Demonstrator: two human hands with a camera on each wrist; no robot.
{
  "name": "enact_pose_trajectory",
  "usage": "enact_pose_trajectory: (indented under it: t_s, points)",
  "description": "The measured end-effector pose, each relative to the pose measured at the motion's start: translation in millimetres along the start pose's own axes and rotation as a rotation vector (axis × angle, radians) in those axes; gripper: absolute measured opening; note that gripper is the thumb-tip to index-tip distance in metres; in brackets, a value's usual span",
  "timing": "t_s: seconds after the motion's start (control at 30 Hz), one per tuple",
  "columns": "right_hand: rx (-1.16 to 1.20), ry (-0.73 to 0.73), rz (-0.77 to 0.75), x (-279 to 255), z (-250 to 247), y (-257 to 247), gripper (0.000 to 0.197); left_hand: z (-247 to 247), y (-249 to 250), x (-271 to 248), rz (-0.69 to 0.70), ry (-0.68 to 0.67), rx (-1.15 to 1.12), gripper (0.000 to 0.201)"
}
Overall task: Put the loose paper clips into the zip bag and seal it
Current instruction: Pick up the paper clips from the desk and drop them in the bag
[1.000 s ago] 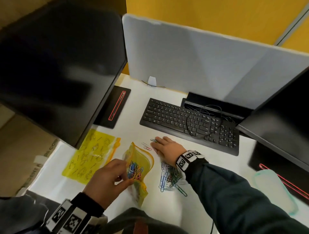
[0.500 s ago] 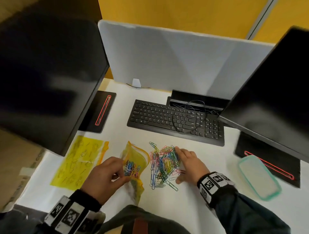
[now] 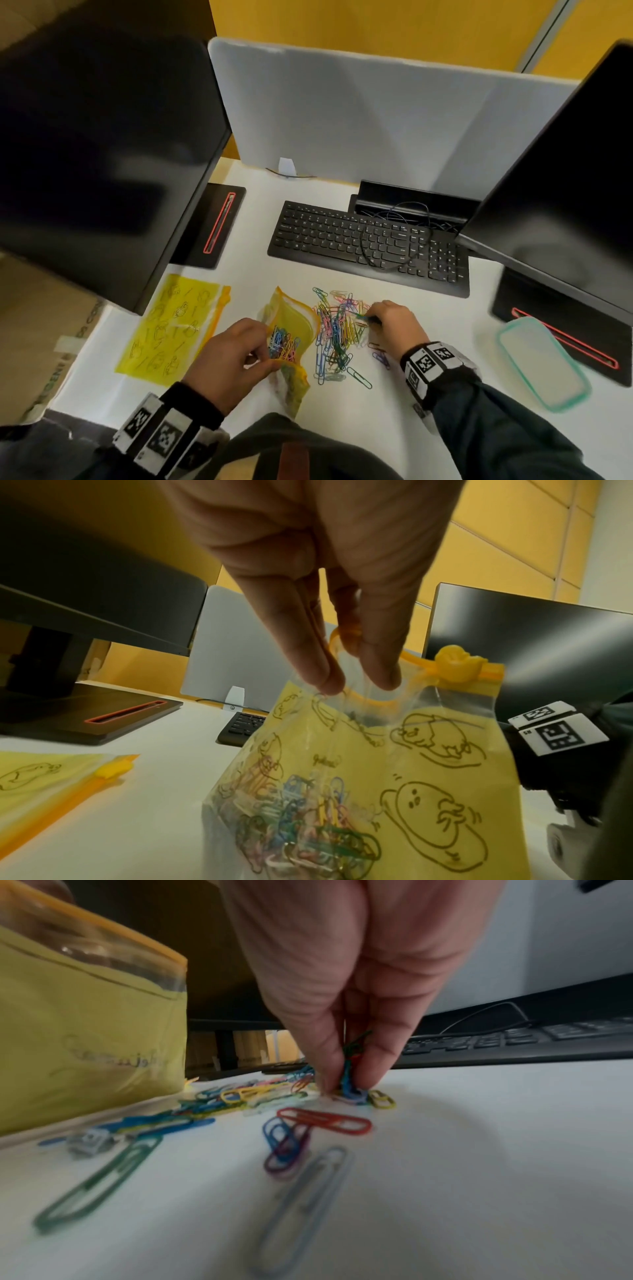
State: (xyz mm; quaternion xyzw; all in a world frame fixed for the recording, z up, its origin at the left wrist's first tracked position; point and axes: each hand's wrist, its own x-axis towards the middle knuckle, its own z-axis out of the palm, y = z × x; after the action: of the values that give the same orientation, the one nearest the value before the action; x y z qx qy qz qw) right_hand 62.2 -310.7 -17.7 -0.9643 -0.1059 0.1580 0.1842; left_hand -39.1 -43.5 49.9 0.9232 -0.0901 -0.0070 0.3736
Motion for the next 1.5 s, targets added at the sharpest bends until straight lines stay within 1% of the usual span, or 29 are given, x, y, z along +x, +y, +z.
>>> enact_pose_trajectory:
  t_s: [0.1, 0.17, 0.2, 0.27, 0.3, 0.37, 0.43, 0.5, 0.57, 0.63, 0.67, 0.73, 0.77, 0.8, 0.87, 0.93, 0.97, 1.03, 1.13, 1.17, 1.27, 1.3, 1.33, 1.4, 1.5]
  points:
    - [0.180, 0.110, 0.108, -10.6, -10.1, 2.5, 0.016, 0.5, 1.7, 0.6, 0.009, 0.005, -0.002, 0.033]
    - [0.375, 0.185, 0.167, -21.0, -22.6, -5.6, 0.013, 1.5, 2.5, 0.6, 0.001, -0.005, -0.007, 0.028]
    - [0.480, 0.206, 0.168, -27.0, -30.7, -14.4, 0.013, 1.8, 2.7, 0.4, -0.005, -0.014, -0.004, 0.026]
    - [0.625, 0.209, 0.098, -38.8, -48.4, -39.7, 0.014, 2.7, 2.2, 0.3, -0.013, -0.040, 0.003, 0.027]
    - [0.632, 0.194, 0.041, -43.2, -56.2, -53.7, 0.013, 3.1, 2.0, 0.9, -0.013, -0.055, 0.007, 0.029]
    - [0.538, 0.132, -0.080, -47.8, -65.1, -80.4, 0.011, 3.9, 2.6, 3.1, -0.004, -0.068, 0.021, 0.031]
    - [0.404, 0.027, -0.177, -48.3, -64.7, -102.3, 0.016, 3.5, 4.9, 4.7, 0.011, -0.070, 0.035, 0.033]
    - [0.340, -0.024, -0.198, -47.8, -58.9, -113.7, 0.030, 1.3, 7.4, 4.9, 0.039, -0.070, 0.049, 0.034]
    - [0.392, 0.036, -0.133, -47.8, -58.1, -109.3, 0.044, -1.5, 8.3, 3.8, 0.044, -0.071, 0.055, 0.031]
    - [0.415, 0.110, 0.005, -49.0, -57.0, -87.0, 0.048, -2.4, 5.8, 2.5, 0.021, -0.069, 0.049, 0.030]
    - [0.369, 0.101, 0.100, -50.9, -53.3, -70.2, 0.052, -2.0, 4.3, 1.8, 0.010, -0.070, 0.051, 0.031]
    - [0.223, -0.032, 0.309, -59.1, -36.9, -37.6, 0.073, -1.8, 2.3, 0.5, 0.007, -0.075, 0.059, 0.033]
    - [0.174, -0.106, 0.378, -64.6, -25.8, -26.3, 0.085, -2.7, 2.2, 0.1, 0.009, -0.077, 0.058, 0.031]
    - [0.151, -0.145, 0.410, -69.1, -14.5, -19.5, 0.097, -4.2, 1.9, 0.3, 0.010, -0.077, 0.053, 0.028]
    - [0.136, -0.148, 0.407, -72.5, 3.3, -18.0, 0.114, -6.6, 1.5, 1.4, 0.005, -0.072, 0.036, 0.023]
    - [0.097, -0.134, 0.365, -66.2, 14.6, -24.7, 0.123, -7.3, 0.8, 2.6, 0.006, -0.075, 0.026, 0.024]
    - [0.069, -0.133, 0.338, -61.4, 18.0, -29.6, 0.124, -7.1, 1.0, 3.0, 0.010, -0.077, 0.021, 0.026]
    - [0.038, -0.112, 0.298, -51.6, 22.0, -36.4, 0.118, -5.9, 0.9, 4.2, 0.015, -0.081, 0.013, 0.032]
    - [0.070, -0.049, 0.285, -40.9, 21.2, -33.6, 0.095, -5.7, 0.3, 4.8, 0.009, -0.086, 0.019, 0.033]
    - [0.086, -0.028, 0.283, -38.7, 19.0, -30.6, 0.091, -6.3, 0.1, 4.4, 0.006, -0.082, 0.024, 0.032]
    - [0.135, -0.006, 0.311, -29.7, 9.3, -19.5, 0.099, -6.0, -1.9, 2.9, 0.011, -0.071, 0.037, 0.031]
    - [0.127, -0.019, 0.314, -26.0, 5.7, -16.8, 0.099, -5.5, -1.8, 2.6, 0.009, -0.072, 0.039, 0.032]
    - [0.104, -0.044, 0.307, -22.1, 2.5, -15.0, 0.094, -4.8, -1.8, 2.7, 0.009, -0.072, 0.044, 0.032]
    - [0.050, -0.082, 0.266, -17.0, -1.0, -13.8, 0.072, -3.4, -0.9, 2.7, 0.002, -0.074, 0.052, 0.034]
    - [0.047, -0.034, 0.208, -16.2, 0.2, -15.8, 0.039, -3.5, -0.2, 3.4, -0.012, -0.081, 0.032, 0.033]
